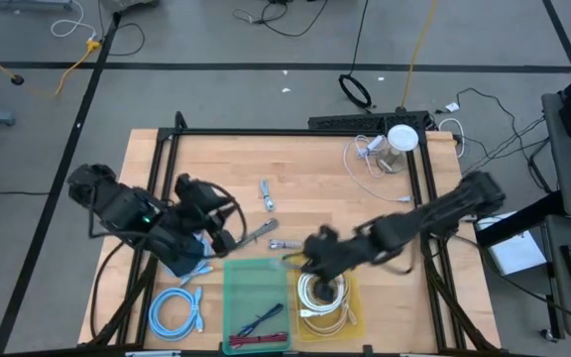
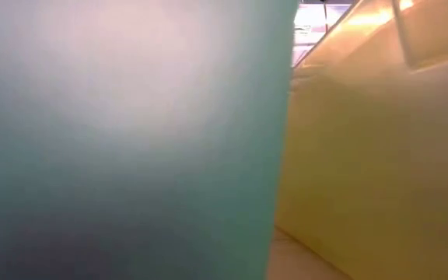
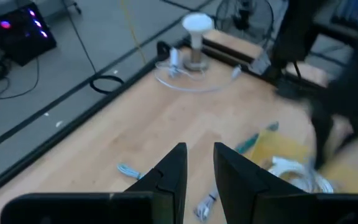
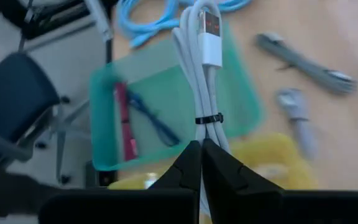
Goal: Pick & Place USB Port
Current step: Put the white USB cable into the green bin
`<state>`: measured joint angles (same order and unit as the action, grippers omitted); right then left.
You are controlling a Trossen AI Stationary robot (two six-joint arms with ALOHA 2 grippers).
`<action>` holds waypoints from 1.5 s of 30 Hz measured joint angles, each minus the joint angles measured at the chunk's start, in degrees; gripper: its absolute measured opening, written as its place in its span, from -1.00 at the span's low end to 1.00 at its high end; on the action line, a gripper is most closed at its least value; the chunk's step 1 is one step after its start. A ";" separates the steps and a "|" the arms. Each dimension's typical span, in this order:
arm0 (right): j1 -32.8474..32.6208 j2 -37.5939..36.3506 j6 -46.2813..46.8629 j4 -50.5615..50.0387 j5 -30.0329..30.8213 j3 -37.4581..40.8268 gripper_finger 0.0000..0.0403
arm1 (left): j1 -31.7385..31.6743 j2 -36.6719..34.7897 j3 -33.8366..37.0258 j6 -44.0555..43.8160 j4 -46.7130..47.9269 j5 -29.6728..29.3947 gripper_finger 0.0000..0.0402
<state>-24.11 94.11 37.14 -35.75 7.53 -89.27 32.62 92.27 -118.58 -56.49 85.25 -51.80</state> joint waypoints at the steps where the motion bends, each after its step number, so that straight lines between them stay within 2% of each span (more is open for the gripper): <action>1: -0.27 3.09 -0.62 0.00 -0.80 -2.70 -1.00 | -0.02 -0.60 0.00 -0.68 0.46 -0.42 -0.60; 7: 0.17 19.46 -2.55 -8.84 -3.17 -17.26 -1.00 | 0.12 -2.85 -0.02 -2.16 1.62 -0.95 -0.60; 9: 1.06 22.67 -4.38 -11.06 -3.09 -20.08 -1.00 | 0.71 -2.84 -0.02 -2.51 1.62 -0.85 -0.60; 13: 2.34 26.34 -7.03 -8.23 -3.98 -22.86 -1.00 | 2.24 -2.55 -0.02 -3.46 1.75 -0.38 -0.60; 19: 3.29 28.11 -8.08 -5.27 -7.78 -23.79 -1.00 | 4.71 -1.47 0.00 -7.41 4.11 -0.14 -0.60; 30: 3.79 28.00 -10.08 -1.67 -7.91 -23.27 -1.00 | 6.95 -1.49 0.42 -10.32 4.76 -0.27 -0.60; 38: 3.83 32.46 -10.47 -0.88 -7.84 -21.84 -1.00 | 6.93 -1.49 0.42 -10.79 4.64 -0.21 -0.60; 45: 3.74 32.27 -11.31 -0.50 -6.29 -21.91 -1.00 | 6.91 -1.49 0.42 -10.95 4.55 -0.12 -0.60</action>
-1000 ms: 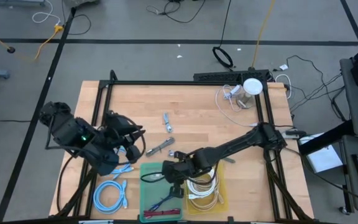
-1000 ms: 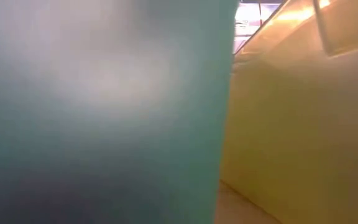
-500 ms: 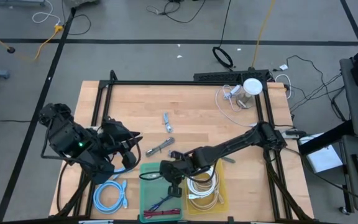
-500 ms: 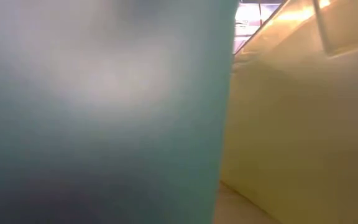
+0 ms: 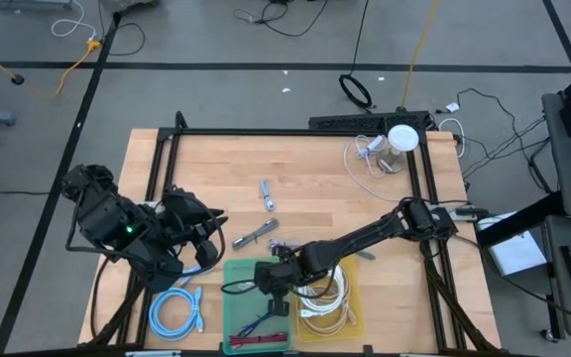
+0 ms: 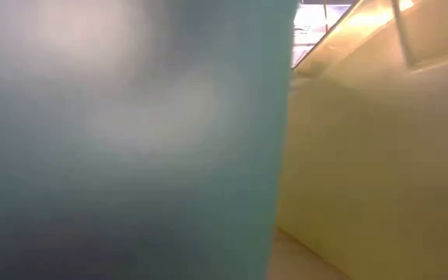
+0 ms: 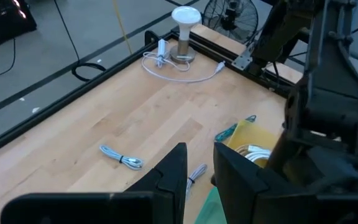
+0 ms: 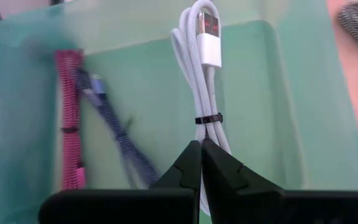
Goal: Pick & Place USB Port
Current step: Put the white USB cable into the green bin, then put the black and white USB cable into the green bin
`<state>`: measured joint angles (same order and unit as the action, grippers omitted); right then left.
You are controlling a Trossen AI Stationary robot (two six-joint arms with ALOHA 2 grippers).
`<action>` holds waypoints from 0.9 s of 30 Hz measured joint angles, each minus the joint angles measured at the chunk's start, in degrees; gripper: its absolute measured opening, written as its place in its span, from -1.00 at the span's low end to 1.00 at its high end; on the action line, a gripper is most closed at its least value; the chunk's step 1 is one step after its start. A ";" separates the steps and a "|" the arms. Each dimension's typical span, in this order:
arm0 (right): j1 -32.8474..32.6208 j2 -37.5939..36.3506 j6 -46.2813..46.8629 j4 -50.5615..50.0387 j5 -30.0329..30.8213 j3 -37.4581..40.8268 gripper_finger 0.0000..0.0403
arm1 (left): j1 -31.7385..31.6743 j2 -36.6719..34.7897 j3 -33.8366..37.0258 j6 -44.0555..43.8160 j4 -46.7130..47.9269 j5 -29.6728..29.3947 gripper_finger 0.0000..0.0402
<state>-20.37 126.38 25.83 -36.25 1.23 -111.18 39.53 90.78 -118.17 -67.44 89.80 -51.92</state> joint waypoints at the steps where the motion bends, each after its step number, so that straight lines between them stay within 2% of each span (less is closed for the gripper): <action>1: 0.22 0.10 0.01 -0.14 -0.04 0.00 -1.00 | 0.00 0.00 0.00 0.00 0.00 0.02 -0.60; 6: 0.68 0.09 0.02 -0.30 -1.38 0.03 -0.89 | 0.00 0.00 0.00 0.02 -0.02 0.97 -0.60; 14: 0.97 0.11 1.10 -0.34 -1.67 0.26 -0.39 | 0.52 0.00 0.00 0.03 -0.04 1.95 -0.60; 18: 0.63 -1.65 2.13 1.39 -4.56 0.44 -0.17 | 0.41 0.00 0.17 0.46 0.07 1.90 -0.60; 22: -0.63 -8.46 3.32 2.65 -2.27 0.27 -0.08 | -4.02 -0.11 3.80 3.30 0.13 3.41 -0.60; 25: -1.94 -14.41 4.20 1.68 1.66 0.24 -0.06 | -10.05 -0.11 10.21 6.04 0.06 8.19 -0.60; 27: -3.38 -18.58 5.06 -0.81 6.33 0.29 -0.06 | -15.36 -0.11 16.36 6.95 -1.23 13.55 -0.60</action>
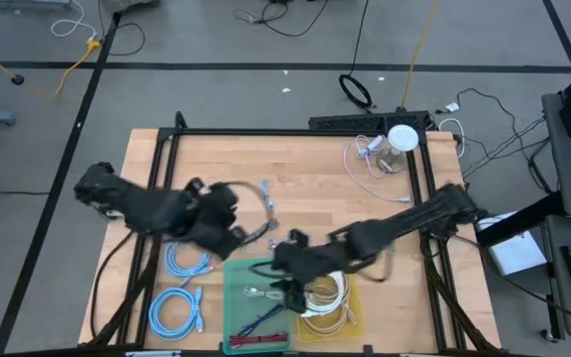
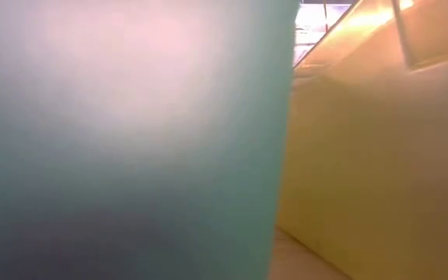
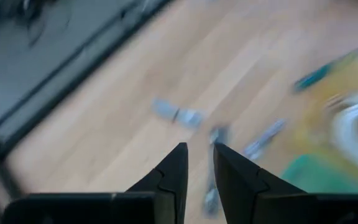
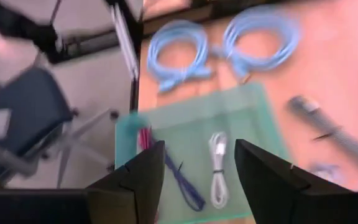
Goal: Pick & Place USB Port
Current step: Put the black and white USB cable into the green bin
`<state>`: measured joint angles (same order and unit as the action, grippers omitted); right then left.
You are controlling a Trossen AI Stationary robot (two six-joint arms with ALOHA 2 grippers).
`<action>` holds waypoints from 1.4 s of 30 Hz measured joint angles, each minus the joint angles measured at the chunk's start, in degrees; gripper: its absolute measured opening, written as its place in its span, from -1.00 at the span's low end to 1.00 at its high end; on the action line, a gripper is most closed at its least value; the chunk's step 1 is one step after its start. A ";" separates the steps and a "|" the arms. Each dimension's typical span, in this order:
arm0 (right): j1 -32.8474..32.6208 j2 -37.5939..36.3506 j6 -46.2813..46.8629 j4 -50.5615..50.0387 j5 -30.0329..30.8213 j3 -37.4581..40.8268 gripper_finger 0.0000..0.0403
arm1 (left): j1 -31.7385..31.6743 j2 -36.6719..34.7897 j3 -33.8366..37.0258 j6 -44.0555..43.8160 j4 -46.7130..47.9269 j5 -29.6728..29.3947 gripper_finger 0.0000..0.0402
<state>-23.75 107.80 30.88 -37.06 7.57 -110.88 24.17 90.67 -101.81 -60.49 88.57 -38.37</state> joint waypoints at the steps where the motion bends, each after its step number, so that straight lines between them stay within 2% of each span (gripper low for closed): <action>1: -0.79 -2.08 0.34 -1.04 2.79 -0.01 -0.06 | -2.67 0.00 3.54 1.69 -1.84 3.32 -0.59; 3: -3.00 -6.24 2.32 -5.44 9.63 -0.08 -0.06 | -7.56 0.04 11.15 5.43 -7.61 9.62 -0.59; 8: -10.01 -12.95 11.87 -21.68 26.76 -0.05 -0.06 | -15.83 0.06 28.69 15.16 -30.32 27.11 -0.57; 10: -12.72 -14.46 18.17 -28.46 31.50 -0.05 -0.04 | -18.06 0.09 34.12 16.28 -38.08 32.90 -0.51; 12: -14.69 -15.20 24.82 -34.69 34.07 -0.05 -0.03 | -19.82 0.11 37.88 16.49 -42.06 35.78 -0.40; 14: -16.51 -15.31 30.84 -39.49 35.08 0.39 -0.02 | -21.33 0.11 39.72 16.76 -42.68 36.87 -0.24; 17: -17.73 -15.16 35.53 -41.09 35.83 3.02 -0.03 | -22.88 0.11 40.40 19.12 -42.63 38.18 0.05; 21: -17.80 -15.16 38.67 -39.48 35.15 7.53 -0.02 | -23.01 0.09 40.40 24.13 -47.78 41.98 0.40; 25: -16.31 -15.16 38.68 -33.95 33.04 11.95 -0.02 | -22.10 0.58 40.37 24.81 -52.62 42.50 0.61; 29: -15.46 -15.22 37.63 -29.95 32.74 13.76 -0.02 | -22.01 4.38 40.34 24.41 -53.20 42.50 0.65; 33: -14.92 -15.45 35.66 -27.12 32.86 13.80 -0.02 | -20.45 9.81 40.34 24.87 -54.85 43.93 0.60; 35: -14.86 -15.92 35.49 -26.61 32.85 13.80 -0.03 | -19.36 12.22 40.25 25.07 -55.17 42.81 0.57; 39: -14.84 -16.64 34.27 -24.89 33.45 13.80 -0.02 | -17.90 15.31 39.77 25.08 -55.12 40.17 0.47; 42: -14.86 -17.10 32.82 -23.21 34.41 13.82 -0.03 | -17.29 15.66 39.83 24.83 -55.27 38.20 0.29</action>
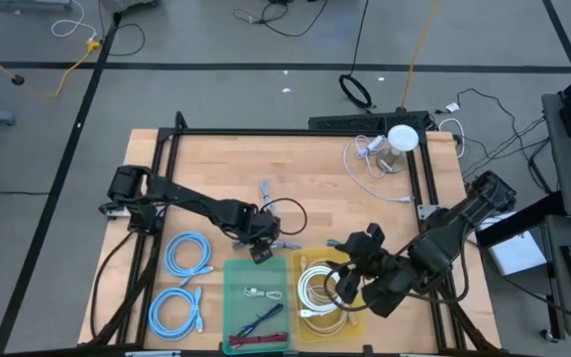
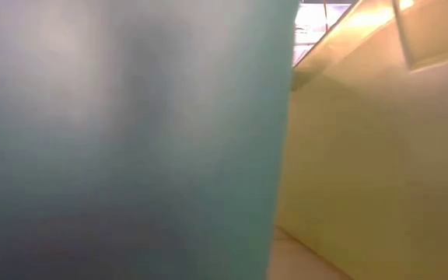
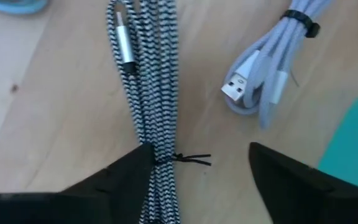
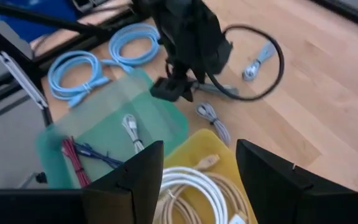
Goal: Pick & Place USB Port
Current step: Put the black and white USB cable into the green bin
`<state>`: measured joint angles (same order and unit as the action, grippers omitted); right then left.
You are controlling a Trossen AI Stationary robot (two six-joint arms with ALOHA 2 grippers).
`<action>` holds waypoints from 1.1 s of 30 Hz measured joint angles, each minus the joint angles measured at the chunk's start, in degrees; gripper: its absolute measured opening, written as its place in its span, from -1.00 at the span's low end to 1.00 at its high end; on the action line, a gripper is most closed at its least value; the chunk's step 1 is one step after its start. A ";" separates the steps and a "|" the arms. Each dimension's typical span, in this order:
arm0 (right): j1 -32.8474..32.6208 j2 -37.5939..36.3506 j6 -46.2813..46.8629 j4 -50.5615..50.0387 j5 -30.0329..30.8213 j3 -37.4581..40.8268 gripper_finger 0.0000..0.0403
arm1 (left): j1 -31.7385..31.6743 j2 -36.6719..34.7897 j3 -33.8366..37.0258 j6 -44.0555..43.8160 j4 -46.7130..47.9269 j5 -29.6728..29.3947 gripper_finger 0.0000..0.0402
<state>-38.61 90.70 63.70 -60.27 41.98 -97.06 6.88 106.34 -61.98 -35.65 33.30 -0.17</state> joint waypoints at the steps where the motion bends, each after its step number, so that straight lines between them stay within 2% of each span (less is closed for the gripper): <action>1: 0.00 -0.16 -0.69 0.74 0.17 0.00 -0.03 | 0.07 0.03 0.04 0.03 0.00 -0.41 0.19; 8: 0.05 -0.47 -5.83 6.29 1.70 0.00 -0.03 | -0.37 -0.34 -0.26 2.64 -1.64 -0.07 -0.82; 9: 0.05 -0.47 -6.30 6.90 1.74 0.00 -0.03 | -0.57 -0.34 -0.28 2.63 -1.88 0.36 -0.90; 14: 0.05 -0.47 -7.23 8.82 1.72 0.00 -0.03 | -1.69 -0.65 -0.26 1.17 -1.86 0.69 -0.96; 21: 0.02 -0.47 -7.88 9.87 2.87 0.00 -0.03 | -3.43 -9.16 0.00 1.06 2.12 -4.30 -1.00; 26: 0.02 -0.47 -9.01 10.40 3.32 0.00 -0.03 | -4.00 -14.91 0.07 -0.03 4.89 -5.65 -1.00; 28: 0.16 -0.47 -9.13 10.27 3.37 0.00 -0.03 | -3.99 -17.11 0.00 -1.40 5.31 -3.68 -1.00; 30: 0.31 -0.47 -9.21 10.29 3.30 0.00 -0.03 | -3.12 -18.89 -0.06 -2.58 5.80 0.76 -1.00; 33: 0.44 -0.47 -9.37 9.79 3.52 0.00 -0.03 | 1.31 -21.62 -0.02 -3.92 4.75 7.46 -1.00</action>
<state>-38.17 90.24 54.33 -50.48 45.50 -97.06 8.19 84.72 -61.99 -39.57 38.05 7.29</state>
